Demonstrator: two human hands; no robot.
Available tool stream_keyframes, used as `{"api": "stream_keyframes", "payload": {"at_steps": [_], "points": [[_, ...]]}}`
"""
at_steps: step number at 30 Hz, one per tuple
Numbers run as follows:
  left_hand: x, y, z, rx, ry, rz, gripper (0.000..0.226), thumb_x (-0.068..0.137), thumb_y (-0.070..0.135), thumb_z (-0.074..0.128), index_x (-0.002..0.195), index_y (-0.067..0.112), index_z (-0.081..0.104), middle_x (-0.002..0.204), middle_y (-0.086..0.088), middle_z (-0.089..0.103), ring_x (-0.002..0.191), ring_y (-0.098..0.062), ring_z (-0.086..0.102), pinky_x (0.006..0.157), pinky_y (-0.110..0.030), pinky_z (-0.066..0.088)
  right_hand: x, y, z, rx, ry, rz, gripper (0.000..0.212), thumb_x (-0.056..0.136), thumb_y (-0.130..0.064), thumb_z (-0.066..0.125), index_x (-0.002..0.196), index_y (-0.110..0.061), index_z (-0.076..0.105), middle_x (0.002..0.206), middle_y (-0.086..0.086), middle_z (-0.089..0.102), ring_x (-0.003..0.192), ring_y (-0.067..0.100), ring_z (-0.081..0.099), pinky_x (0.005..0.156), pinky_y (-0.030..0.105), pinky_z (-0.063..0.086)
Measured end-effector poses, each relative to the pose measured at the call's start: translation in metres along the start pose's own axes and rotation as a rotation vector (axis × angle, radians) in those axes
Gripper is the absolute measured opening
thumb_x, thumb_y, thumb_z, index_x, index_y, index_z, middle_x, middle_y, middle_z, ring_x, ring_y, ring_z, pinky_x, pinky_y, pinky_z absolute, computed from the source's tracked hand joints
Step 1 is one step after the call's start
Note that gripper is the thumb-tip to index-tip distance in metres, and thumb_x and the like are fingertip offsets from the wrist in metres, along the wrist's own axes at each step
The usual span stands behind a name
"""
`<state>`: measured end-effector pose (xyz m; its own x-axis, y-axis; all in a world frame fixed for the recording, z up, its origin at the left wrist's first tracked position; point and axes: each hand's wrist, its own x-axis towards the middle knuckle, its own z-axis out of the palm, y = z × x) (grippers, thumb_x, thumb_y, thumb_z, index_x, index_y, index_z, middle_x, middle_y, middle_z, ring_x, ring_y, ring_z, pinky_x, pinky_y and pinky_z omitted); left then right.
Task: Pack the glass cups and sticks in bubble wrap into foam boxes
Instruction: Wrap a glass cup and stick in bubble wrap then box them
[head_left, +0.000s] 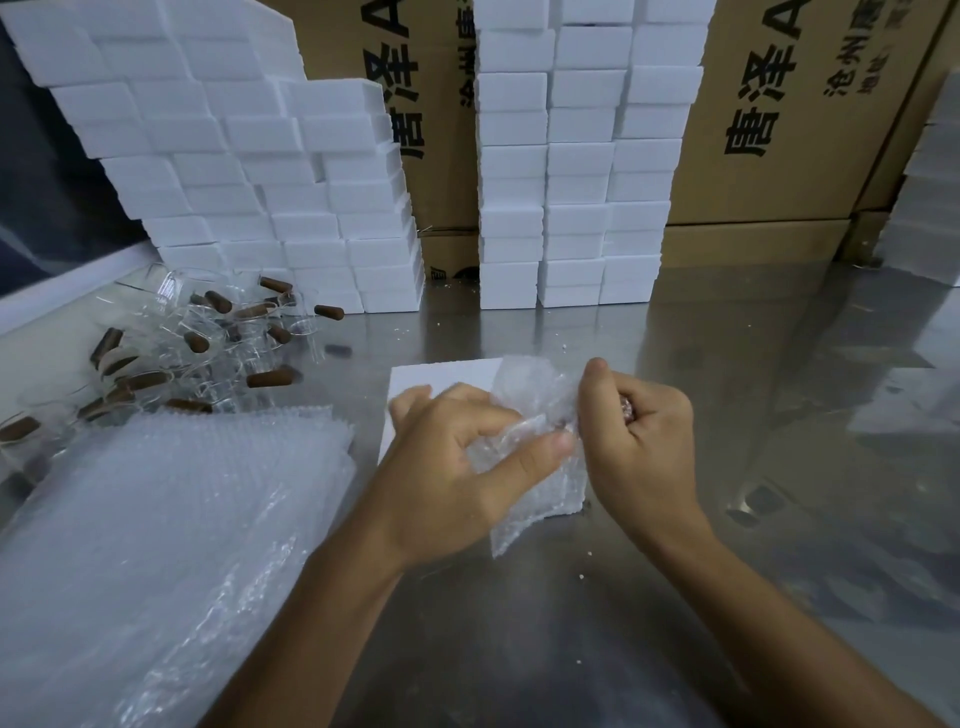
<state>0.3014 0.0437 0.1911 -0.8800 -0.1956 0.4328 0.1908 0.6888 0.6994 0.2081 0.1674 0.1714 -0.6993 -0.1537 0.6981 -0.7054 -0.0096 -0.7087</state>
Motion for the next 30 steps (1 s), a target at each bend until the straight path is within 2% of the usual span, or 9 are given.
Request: {"api": "stream_keyframes", "payload": {"at_steps": [4, 6, 9, 12, 16, 20, 23, 28, 30], "points": [[0.000, 0.003, -0.003, -0.352, -0.231, -0.004, 0.045, 0.089, 0.042, 0.057, 0.060, 0.010, 0.065, 0.061, -0.006, 0.061, 0.061, -0.022, 0.057, 0.068, -0.040, 0.047, 0.002, -0.006, -0.003, -0.069, 0.020, -0.145, 0.047, 0.094, -0.024, 0.042, 0.054, -0.036, 0.021, 0.044, -0.009, 0.022, 0.042, 0.005, 0.023, 0.047, 0.023, 0.020], [0.000, 0.002, -0.003, -0.422, -0.280, -0.039, 0.054, 0.090, 0.043, 0.055, 0.072, -0.007, 0.066, 0.074, -0.024, 0.064, 0.073, -0.041, 0.059, 0.076, -0.052, 0.047, 0.002, -0.007, -0.004, -0.062, 0.027, -0.173, 0.047, 0.095, -0.022, 0.042, 0.056, -0.038, 0.022, 0.043, -0.012, 0.024, 0.042, 0.004, 0.025, 0.048, 0.018, 0.020], [0.000, 0.000, -0.001, -0.453, -0.274, -0.038, 0.057, 0.089, 0.045, 0.054, 0.082, -0.009, 0.068, 0.084, -0.028, 0.067, 0.081, -0.043, 0.063, 0.079, -0.048, 0.048, 0.002, -0.006, -0.003, -0.046, 0.039, -0.160, 0.046, 0.096, -0.022, 0.042, 0.057, -0.037, 0.024, 0.045, -0.013, 0.023, 0.043, 0.004, 0.025, 0.048, 0.018, 0.020], [0.002, 0.002, 0.008, -0.322, -0.009, 0.044, 0.049, 0.083, 0.047, 0.065, 0.070, 0.000, 0.063, 0.068, -0.017, 0.059, 0.063, -0.026, 0.054, 0.062, -0.036, 0.043, 0.003, -0.001, -0.002, 0.019, 0.058, -0.066, 0.052, 0.100, -0.018, 0.044, 0.053, -0.031, 0.027, 0.045, -0.009, 0.028, 0.043, 0.004, 0.027, 0.048, 0.018, 0.021], [-0.001, 0.010, 0.026, -0.274, 0.415, -0.068, 0.043, 0.067, 0.060, 0.071, 0.093, 0.030, 0.056, 0.095, 0.016, 0.060, 0.090, -0.001, 0.061, 0.067, -0.012, 0.049, 0.001, -0.001, 0.001, 0.121, 0.084, 0.068, 0.050, 0.103, -0.022, 0.043, 0.055, -0.023, 0.029, 0.049, -0.008, 0.031, 0.047, 0.004, 0.029, 0.047, 0.020, 0.026], [-0.001, 0.011, 0.038, -0.554, 0.373, -0.236, 0.037, 0.069, 0.050, 0.075, 0.098, 0.034, 0.060, 0.103, 0.017, 0.066, 0.096, -0.007, 0.066, 0.079, -0.034, 0.058, -0.002, 0.002, 0.006, 0.312, -0.018, 0.304, 0.047, 0.105, -0.029, 0.048, 0.060, -0.016, 0.042, 0.057, -0.007, 0.042, 0.055, 0.006, 0.042, 0.052, 0.021, 0.039], [0.000, 0.005, 0.028, -0.454, 0.406, -0.160, 0.026, 0.067, 0.037, 0.076, 0.084, 0.023, 0.062, 0.084, 0.019, 0.065, 0.082, 0.002, 0.061, 0.073, -0.012, 0.047, 0.000, 0.000, 0.004, 0.507, -0.184, 0.540, 0.026, 0.099, -0.028, 0.060, 0.080, -0.012, 0.067, 0.071, 0.004, 0.063, 0.063, 0.012, 0.057, 0.056, 0.021, 0.048], [0.000, 0.000, 0.019, -0.378, 0.188, -0.051, 0.021, 0.068, 0.024, 0.076, 0.086, 0.019, 0.067, 0.082, 0.006, 0.071, 0.079, -0.007, 0.067, 0.070, -0.017, 0.051, 0.005, -0.003, -0.004, 0.510, -0.261, 0.504, 0.022, 0.076, -0.029, 0.075, 0.091, -0.014, 0.077, 0.085, 0.015, 0.075, 0.071, 0.022, 0.070, 0.057, 0.030, 0.057], [0.001, -0.001, 0.014, -0.374, 0.117, -0.061, 0.022, 0.069, 0.023, 0.076, 0.090, 0.020, 0.070, 0.085, 0.004, 0.074, 0.081, -0.010, 0.071, 0.070, -0.022, 0.055, 0.007, -0.006, -0.005, 0.434, -0.285, 0.399, 0.013, 0.077, -0.021, 0.077, 0.086, -0.012, 0.078, 0.079, 0.011, 0.074, 0.065, 0.014, 0.067, 0.049, 0.022, 0.051]]}}
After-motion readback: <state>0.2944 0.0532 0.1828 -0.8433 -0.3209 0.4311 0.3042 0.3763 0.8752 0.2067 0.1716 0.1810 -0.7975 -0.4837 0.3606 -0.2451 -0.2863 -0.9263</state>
